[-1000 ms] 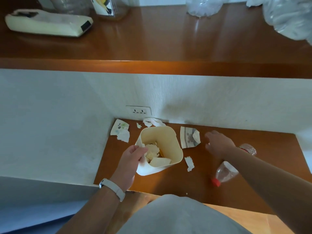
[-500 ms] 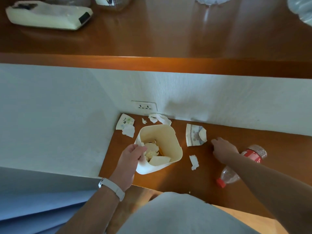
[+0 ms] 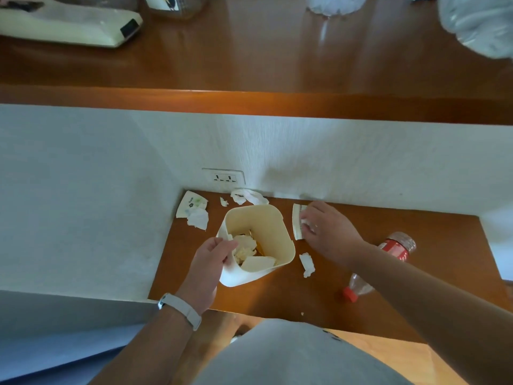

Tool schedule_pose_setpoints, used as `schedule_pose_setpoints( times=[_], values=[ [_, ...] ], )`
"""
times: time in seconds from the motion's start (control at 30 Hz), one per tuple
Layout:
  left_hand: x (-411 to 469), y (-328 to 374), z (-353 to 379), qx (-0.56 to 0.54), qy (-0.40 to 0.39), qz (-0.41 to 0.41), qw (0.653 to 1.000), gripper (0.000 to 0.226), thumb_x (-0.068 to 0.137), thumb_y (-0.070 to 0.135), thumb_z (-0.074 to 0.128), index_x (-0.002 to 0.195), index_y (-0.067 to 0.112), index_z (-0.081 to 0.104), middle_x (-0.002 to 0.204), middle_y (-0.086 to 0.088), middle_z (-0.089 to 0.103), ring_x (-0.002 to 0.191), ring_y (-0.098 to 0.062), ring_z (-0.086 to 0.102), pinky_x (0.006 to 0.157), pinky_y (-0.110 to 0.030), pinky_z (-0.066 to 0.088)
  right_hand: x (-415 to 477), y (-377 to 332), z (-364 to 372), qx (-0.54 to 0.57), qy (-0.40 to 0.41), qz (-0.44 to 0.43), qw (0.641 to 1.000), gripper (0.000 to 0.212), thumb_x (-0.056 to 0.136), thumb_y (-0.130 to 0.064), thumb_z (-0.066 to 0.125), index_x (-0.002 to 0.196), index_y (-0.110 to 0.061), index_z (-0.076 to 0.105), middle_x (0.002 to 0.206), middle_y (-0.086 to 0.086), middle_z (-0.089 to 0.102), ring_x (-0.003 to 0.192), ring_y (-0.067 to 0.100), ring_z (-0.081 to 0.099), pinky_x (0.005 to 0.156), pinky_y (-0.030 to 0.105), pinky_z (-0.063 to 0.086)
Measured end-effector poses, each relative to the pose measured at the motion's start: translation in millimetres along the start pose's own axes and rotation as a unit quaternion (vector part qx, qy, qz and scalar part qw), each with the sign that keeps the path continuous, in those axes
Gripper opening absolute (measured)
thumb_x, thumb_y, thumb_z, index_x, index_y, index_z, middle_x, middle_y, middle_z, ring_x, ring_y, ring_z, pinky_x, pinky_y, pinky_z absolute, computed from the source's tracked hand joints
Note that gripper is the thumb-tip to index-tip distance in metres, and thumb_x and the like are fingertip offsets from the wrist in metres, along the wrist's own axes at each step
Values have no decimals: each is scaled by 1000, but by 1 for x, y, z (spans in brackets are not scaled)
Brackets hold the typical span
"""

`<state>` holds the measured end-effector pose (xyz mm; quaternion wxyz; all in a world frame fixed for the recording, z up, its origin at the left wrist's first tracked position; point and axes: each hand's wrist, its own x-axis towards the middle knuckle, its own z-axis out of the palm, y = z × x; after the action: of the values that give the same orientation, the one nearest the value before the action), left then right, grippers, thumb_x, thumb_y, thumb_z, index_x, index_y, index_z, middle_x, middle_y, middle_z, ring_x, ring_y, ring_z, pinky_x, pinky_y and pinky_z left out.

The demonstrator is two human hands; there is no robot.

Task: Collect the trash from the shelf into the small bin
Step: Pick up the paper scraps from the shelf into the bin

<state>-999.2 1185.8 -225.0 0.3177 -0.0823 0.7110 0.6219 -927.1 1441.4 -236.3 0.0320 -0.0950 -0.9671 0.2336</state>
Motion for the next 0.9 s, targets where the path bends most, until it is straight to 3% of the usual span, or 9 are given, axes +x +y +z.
schedule_pose_setpoints(
  times=[0.07,0.17,0.27,0.33,0.5,0.63,0.77,0.9],
  values=[
    [-2,1,1,1,-13,-4,1000,15,96,22,61,89,9,58,84,-8,58,84,-19,56,76,-26,48,3,-32,-7,53,24,-20,998,12,91,-17,61,102,-17,66,101,-10,55,88,11,55,75,28,49],
    [-6,1,-2,-5,-31,-4,999,22,94,25,62,90,4,56,82,-8,56,83,-19,55,75,-25,47,3,-75,-8,87,-14,-61,994,13,92,-18,58,103,-15,65,105,-6,56,89,13,56,73,28,48],
    [-11,2,-7,-12,-33,8,999,62,72,45,70,102,-7,54,90,-12,54,90,-28,51,85,-36,44,2,-106,2,43,-86,-113,989,21,98,-26,52,113,-17,63,113,-6,56,92,12,55,76,27,50],
    [-15,0,-11,-15,-26,16,999,70,64,50,69,102,-7,54,90,-12,52,89,-30,47,87,-40,42,1,-117,10,26,-110,-142,983,23,97,-27,54,116,-17,64,112,-5,59,94,13,57,84,31,51],
    [-22,-8,-21,-21,-21,8,1000,61,65,51,66,98,0,58,91,-13,54,91,-28,50,92,-39,45,-5,-120,9,49,-128,-127,982,27,98,-31,53,122,-21,62,116,-10,58,95,11,55,82,25,48],
    [-22,-16,-29,-23,-7,-7,1000,42,78,42,66,92,4,57,85,-9,56,92,-26,53,98,-41,46,-13,-103,-4,39,-104,-93,989,26,99,-30,49,119,-21,62,118,-10,55,101,11,55,86,31,51],
    [-21,-21,-34,-18,16,-11,1000,19,96,28,61,83,15,56,79,-4,53,87,-22,51,85,-30,45,-19,-56,8,42,-16,16,999,21,96,-31,52,112,-23,64,113,-9,59,96,12,58,80,33,54],
    [-25,-20,-31,-5,18,-4,1000,18,98,28,59,85,16,57,82,-5,54,85,-19,52,80,-26,44,-30,1,44,-36,-105,111,988,34,94,-38,55,126,-26,57,140,0,52,109,16,60,84,33,57]
  ],
)
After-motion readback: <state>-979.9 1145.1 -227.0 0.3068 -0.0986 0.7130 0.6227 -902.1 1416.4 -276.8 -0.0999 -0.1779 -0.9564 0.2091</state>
